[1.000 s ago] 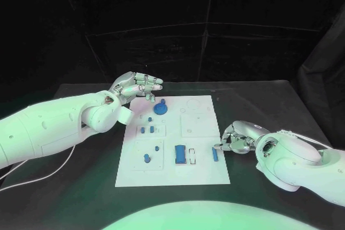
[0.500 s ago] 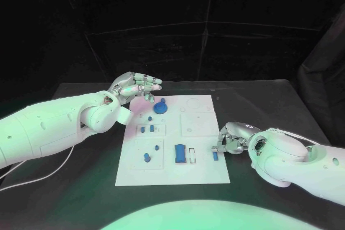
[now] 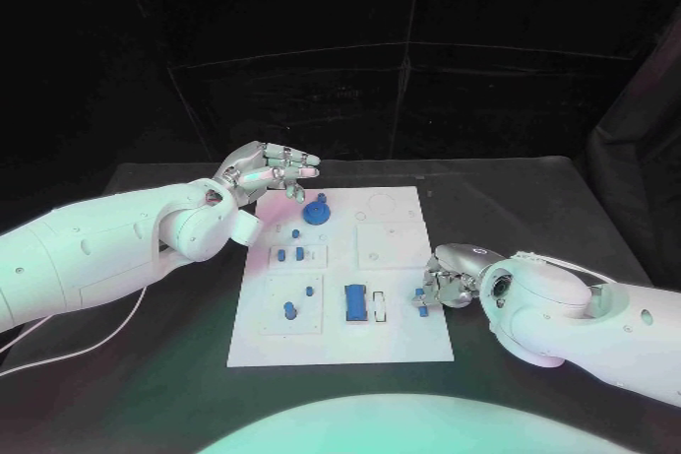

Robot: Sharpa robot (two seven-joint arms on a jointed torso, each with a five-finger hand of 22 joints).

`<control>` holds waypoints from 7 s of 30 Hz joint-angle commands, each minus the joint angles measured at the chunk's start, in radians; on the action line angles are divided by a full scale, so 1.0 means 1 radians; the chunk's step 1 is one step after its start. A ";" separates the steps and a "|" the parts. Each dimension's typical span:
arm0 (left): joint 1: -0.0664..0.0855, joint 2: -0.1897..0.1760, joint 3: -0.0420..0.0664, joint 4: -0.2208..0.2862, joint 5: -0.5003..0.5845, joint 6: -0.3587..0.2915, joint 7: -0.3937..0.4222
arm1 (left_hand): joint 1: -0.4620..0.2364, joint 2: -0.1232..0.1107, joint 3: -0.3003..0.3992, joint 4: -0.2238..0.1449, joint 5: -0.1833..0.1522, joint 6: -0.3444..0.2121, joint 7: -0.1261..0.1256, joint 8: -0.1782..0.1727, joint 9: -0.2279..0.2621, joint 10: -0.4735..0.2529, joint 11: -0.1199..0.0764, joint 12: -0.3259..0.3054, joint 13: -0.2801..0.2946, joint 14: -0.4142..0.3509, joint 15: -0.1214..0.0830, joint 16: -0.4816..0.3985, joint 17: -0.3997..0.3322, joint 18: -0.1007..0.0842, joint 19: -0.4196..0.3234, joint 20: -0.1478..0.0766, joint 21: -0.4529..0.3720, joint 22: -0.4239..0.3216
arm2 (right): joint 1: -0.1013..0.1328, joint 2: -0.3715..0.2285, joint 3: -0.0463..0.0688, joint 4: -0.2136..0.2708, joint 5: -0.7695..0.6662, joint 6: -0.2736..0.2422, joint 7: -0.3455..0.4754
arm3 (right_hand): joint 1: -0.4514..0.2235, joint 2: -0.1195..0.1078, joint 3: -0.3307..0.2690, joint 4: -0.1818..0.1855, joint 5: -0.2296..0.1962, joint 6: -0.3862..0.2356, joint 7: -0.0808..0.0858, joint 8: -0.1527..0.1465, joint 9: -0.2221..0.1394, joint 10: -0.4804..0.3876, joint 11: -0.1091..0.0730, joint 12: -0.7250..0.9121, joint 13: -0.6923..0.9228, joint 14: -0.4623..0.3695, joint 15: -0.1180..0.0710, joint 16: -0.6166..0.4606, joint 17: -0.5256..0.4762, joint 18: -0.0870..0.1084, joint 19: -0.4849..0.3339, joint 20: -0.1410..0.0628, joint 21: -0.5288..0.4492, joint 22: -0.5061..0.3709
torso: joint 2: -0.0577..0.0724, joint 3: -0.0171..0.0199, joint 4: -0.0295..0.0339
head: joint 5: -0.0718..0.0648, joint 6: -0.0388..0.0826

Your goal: Assemble the parts on the task board

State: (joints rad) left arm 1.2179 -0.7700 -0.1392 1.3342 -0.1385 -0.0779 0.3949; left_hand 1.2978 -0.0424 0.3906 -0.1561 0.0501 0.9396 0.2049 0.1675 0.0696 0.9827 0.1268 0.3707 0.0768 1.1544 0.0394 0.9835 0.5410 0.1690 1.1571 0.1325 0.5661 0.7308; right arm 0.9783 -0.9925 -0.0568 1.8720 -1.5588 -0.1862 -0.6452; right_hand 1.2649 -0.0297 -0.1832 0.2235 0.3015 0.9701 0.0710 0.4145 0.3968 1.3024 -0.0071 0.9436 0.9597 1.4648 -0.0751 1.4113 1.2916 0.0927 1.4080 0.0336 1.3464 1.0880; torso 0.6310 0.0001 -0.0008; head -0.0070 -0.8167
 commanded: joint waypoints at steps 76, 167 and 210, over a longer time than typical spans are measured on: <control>0.002 -0.001 0.001 0.006 0.005 0.040 -0.007 | 0.005 0.001 -0.005 -0.002 -0.002 -0.010 0.002 0.005 -0.001 -0.011 0.003 0.007 -0.002 -0.009 -0.001 -0.005 -0.004 0.012 -0.010 0.001 -0.003 -0.002 | -0.002 0.131 0.000 -0.011 0.340 -0.125 -0.002 | -0.111 -0.077 0.452 -0.019 0.132 0.084 -0.016 -0.069 0.003 0.048 -0.015 0.021 0.053 0.064 -0.012 0.018 0.047 -0.013 0.018 -0.011 0.024 0.048 | 0.001 -0.0014 -0.0003 | 0.010 -0.006; 0.002 -0.001 0.001 0.005 0.005 0.058 -0.027 | 0.002 0.003 -0.008 0.001 -0.002 -0.011 0.002 0.008 -0.001 -0.014 0.004 0.010 -0.002 -0.011 0.000 -0.004 -0.006 0.012 -0.012 0.002 -0.005 -0.004 | -0.002 0.121 0.000 0.010 0.297 -0.056 -0.024 | -0.232 -0.022 0.195 0.064 -0.065 0.115 -0.026 -0.077 0.027 0.082 -0.021 0.065 0.131 0.067 -0.018 0.032 0.074 -0.018 0.029 -0.016 0.033 0.074 | 0.000 0.0004 -0.0011 | 0.007 -0.013; -0.002 0.030 0.000 -0.098 0.233 -0.020 0.090 | -0.055 -0.003 -0.116 0.065 0.001 -0.032 -0.030 0.009 -0.004 -0.029 0.029 -0.045 -0.015 -0.290 0.088 -0.473 -0.251 -0.010 -0.334 0.079 -0.344 -0.232 | 0.095 0.165 0.007 -0.466 1.313 -0.073 1.003 | 0.118 0.031 0.156 -0.172 -0.129 -0.090 0.111 -0.325 -0.159 -0.325 0.171 -0.784 -0.662 -0.524 0.208 -1.171 -0.989 0.074 -0.542 0.188 -0.958 -0.912 | -0.066 -0.0197 -0.0175 | -0.025 0.118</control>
State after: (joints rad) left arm 1.2151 -0.7446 -0.1402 1.2469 0.0046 -0.0694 0.4180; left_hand 1.2457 -0.0404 0.2816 -0.0919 0.0501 0.9071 0.1798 0.1816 0.0665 0.9544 0.1489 0.3374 0.0626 0.8797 0.1172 0.5443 0.3072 0.1689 0.8479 0.2046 0.2475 0.5170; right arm 1.0696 -0.8438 -0.0533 1.4506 -0.5140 -0.2897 0.1338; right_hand 1.3908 -0.0056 -0.0218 0.0660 0.1774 0.8728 0.1839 0.1048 0.2576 0.9674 0.1547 0.1849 0.3441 0.9417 0.1203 0.2918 0.3505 0.1714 0.8666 0.2047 0.4345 0.2047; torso 0.5797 -0.0174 -0.0116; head -0.0300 -0.7254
